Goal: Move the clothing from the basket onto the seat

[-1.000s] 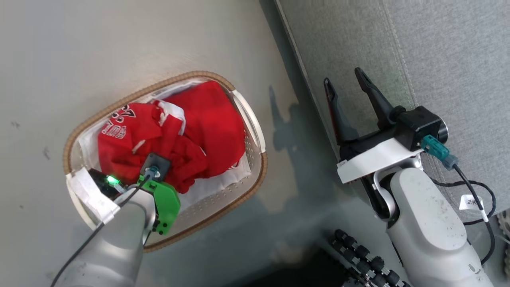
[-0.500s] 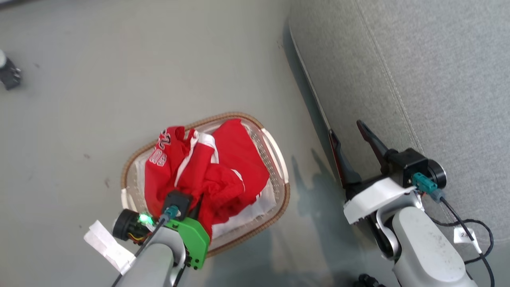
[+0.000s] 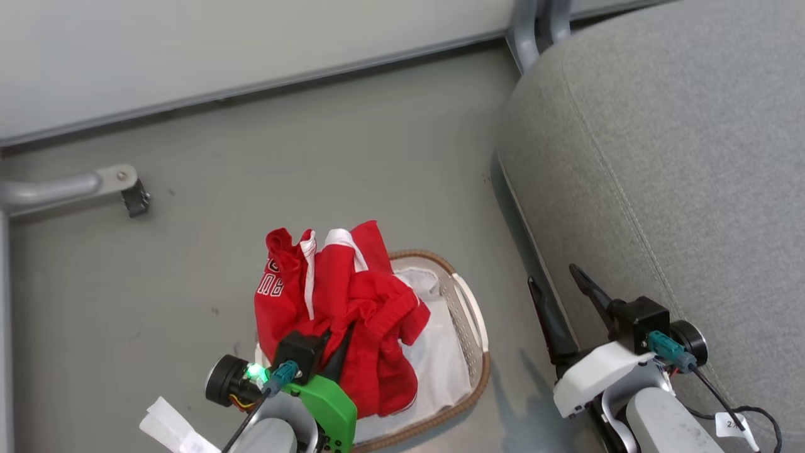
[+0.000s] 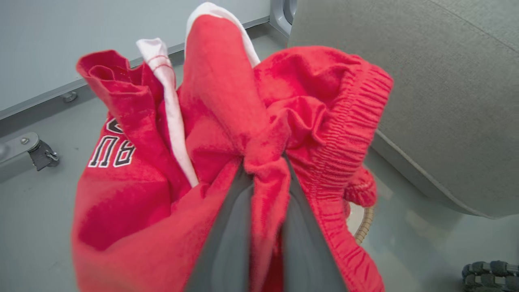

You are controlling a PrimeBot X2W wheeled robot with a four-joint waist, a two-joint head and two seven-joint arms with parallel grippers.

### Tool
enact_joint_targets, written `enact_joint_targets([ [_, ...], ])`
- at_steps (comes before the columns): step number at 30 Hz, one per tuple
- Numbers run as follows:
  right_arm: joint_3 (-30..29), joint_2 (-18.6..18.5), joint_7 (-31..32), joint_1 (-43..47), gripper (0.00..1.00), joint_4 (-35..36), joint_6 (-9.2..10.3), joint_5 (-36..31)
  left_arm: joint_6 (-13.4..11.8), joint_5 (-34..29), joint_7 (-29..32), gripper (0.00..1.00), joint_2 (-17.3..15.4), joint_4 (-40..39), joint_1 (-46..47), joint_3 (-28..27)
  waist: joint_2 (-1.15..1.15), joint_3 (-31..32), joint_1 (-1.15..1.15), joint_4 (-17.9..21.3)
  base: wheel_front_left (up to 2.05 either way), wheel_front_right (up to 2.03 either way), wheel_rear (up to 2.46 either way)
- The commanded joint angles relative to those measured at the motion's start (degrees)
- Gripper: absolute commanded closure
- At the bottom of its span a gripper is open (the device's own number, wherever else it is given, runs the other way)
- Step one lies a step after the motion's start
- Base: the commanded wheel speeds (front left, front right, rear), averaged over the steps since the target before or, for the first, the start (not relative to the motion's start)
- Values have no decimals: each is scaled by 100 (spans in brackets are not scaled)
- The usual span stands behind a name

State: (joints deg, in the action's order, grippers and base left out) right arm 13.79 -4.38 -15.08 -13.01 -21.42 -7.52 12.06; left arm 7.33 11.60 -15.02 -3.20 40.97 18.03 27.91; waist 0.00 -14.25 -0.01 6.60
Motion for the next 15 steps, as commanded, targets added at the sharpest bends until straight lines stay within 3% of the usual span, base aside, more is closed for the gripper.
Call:
enact_joint_targets([
  [1, 7, -31, -11, 142, 0, -36, 6, 29, 24, 54, -23, 100, -22, -161, -121, -53, 0, 530, 1, -254, 0, 0, 0],
  [15, 116, 11, -11, 626, 0, -137, 6, 0, 24, 117, -23, 100, 19, -1797, -603, -427, 0, 1252, 1, -250, 0, 0, 0],
])
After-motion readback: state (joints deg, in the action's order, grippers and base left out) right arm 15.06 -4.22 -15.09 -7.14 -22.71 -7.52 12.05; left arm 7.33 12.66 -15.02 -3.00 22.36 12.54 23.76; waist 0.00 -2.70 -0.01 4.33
